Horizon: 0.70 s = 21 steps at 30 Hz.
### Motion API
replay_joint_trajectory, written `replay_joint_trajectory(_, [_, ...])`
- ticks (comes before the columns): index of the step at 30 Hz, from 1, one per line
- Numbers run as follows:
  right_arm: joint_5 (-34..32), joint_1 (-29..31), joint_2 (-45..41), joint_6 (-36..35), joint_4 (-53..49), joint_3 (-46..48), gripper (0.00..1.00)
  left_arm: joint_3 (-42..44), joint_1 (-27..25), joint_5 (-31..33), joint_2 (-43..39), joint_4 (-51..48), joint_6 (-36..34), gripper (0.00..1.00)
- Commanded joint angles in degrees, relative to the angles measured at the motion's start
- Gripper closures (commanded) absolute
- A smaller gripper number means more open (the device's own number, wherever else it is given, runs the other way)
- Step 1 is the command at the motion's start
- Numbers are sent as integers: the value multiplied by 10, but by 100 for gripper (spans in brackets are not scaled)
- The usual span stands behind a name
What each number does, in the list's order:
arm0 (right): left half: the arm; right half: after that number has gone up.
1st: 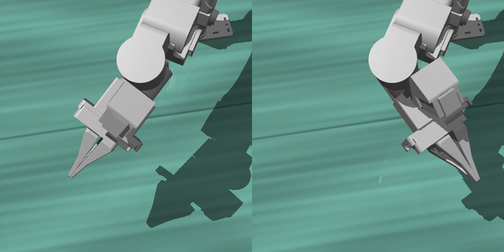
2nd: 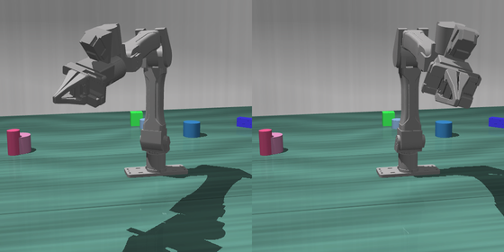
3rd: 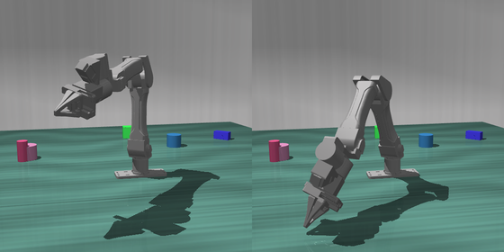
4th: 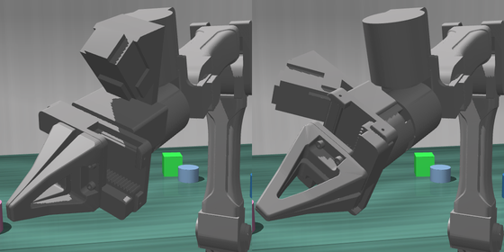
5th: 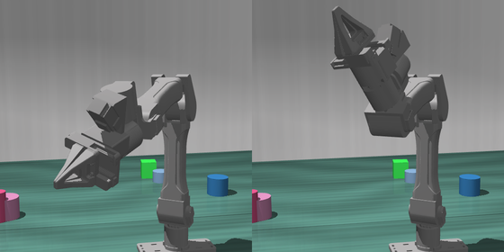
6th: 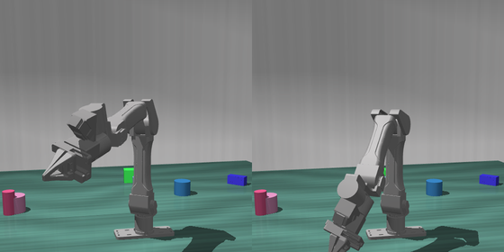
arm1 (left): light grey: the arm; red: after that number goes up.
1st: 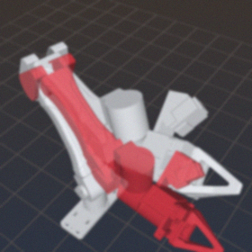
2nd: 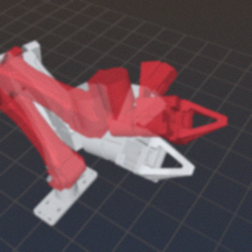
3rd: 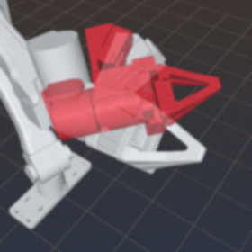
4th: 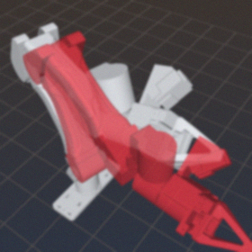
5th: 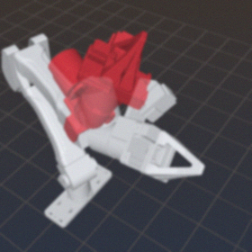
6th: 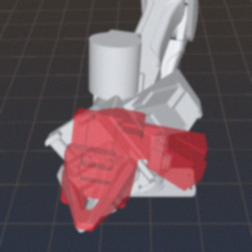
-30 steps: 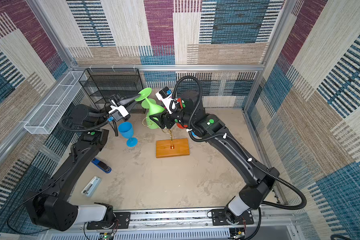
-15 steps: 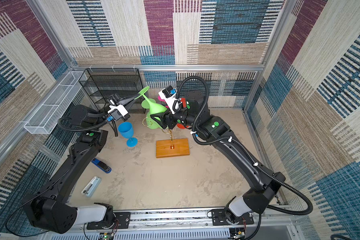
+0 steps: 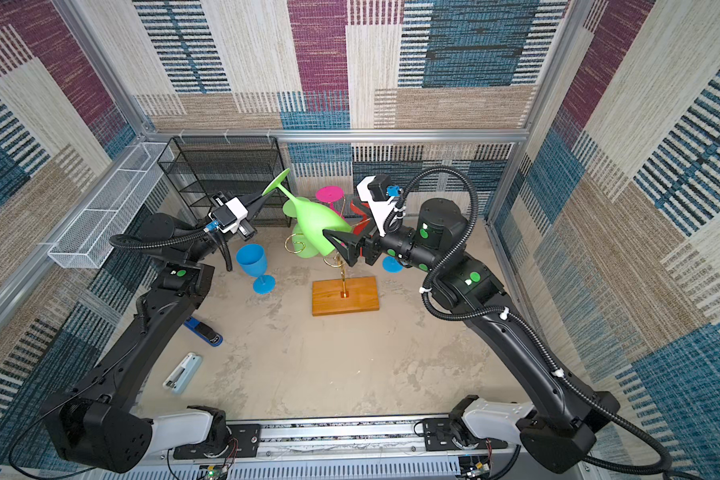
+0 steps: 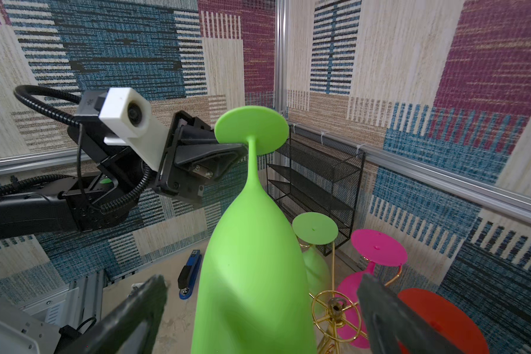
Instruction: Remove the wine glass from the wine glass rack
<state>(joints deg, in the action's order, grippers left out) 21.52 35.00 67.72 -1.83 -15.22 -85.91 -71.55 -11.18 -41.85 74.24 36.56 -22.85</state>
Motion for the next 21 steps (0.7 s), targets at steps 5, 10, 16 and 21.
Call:
replay_joint_trajectory(5, [3, -66, -86, 18, 60, 70, 7, 19, 5, 82, -13, -5, 185, 100])
replay_joint_trajectory(10, [27, -80, -90, 37, 72, 99, 17, 58, 5, 102, -18, 35, 233, 100])
replay_joint_trajectory(16, [92, -80, -46, 58, 104, 90, 23, 70, 5, 94, -15, 55, 249, 100])
replay_joint_trajectory(21, [98, -80, -10, 78, 131, 86, 24, 71, 5, 91, -15, 58, 252, 100])
